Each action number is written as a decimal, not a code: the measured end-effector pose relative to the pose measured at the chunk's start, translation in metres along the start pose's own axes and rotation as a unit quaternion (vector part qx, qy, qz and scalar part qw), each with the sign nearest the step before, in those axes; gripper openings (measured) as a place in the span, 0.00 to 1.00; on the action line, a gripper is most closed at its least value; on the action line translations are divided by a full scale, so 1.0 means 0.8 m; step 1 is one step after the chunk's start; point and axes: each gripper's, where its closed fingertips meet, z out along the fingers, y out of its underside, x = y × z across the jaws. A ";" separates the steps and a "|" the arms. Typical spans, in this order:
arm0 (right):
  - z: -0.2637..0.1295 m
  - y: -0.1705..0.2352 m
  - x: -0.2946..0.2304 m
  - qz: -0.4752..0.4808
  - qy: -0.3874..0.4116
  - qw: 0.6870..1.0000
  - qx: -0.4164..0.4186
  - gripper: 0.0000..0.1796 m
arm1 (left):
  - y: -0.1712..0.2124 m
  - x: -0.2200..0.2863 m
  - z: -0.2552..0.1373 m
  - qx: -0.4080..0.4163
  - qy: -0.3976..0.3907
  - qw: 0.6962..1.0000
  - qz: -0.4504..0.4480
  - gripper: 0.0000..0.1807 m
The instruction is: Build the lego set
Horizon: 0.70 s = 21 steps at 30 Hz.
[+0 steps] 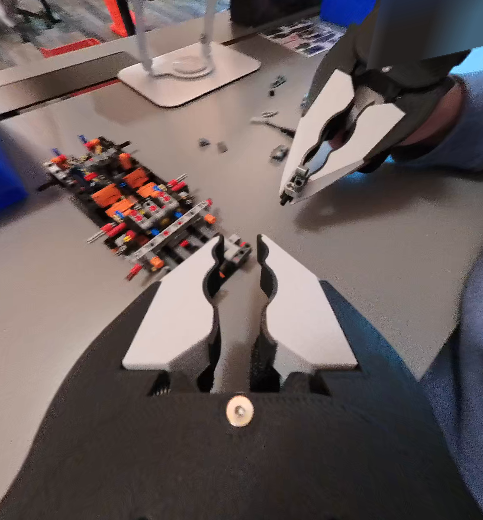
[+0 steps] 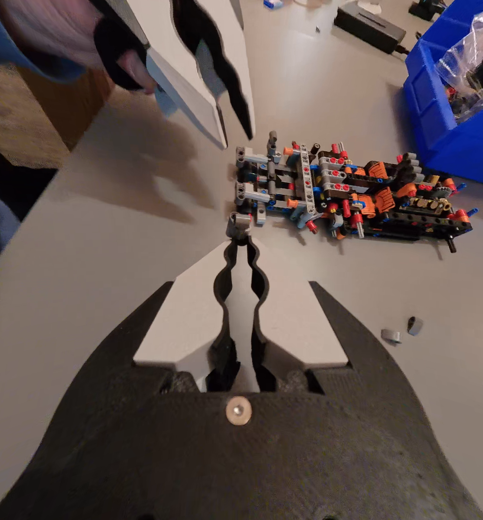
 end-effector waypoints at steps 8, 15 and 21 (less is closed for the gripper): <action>0.043 0.015 0.028 0.003 0.014 0.999 -0.038 0.02 | 0.038 -0.062 -0.013 -0.043 -0.035 0.998 -0.018 0.20; 0.066 0.018 0.043 -0.035 0.044 0.997 -0.058 0.03 | 0.061 -0.062 0.004 -0.082 0.044 0.995 -0.046 0.24; 0.075 0.016 0.046 -0.055 0.044 0.996 -0.063 0.03 | 0.062 -0.060 0.007 -0.090 0.095 0.989 -0.068 0.24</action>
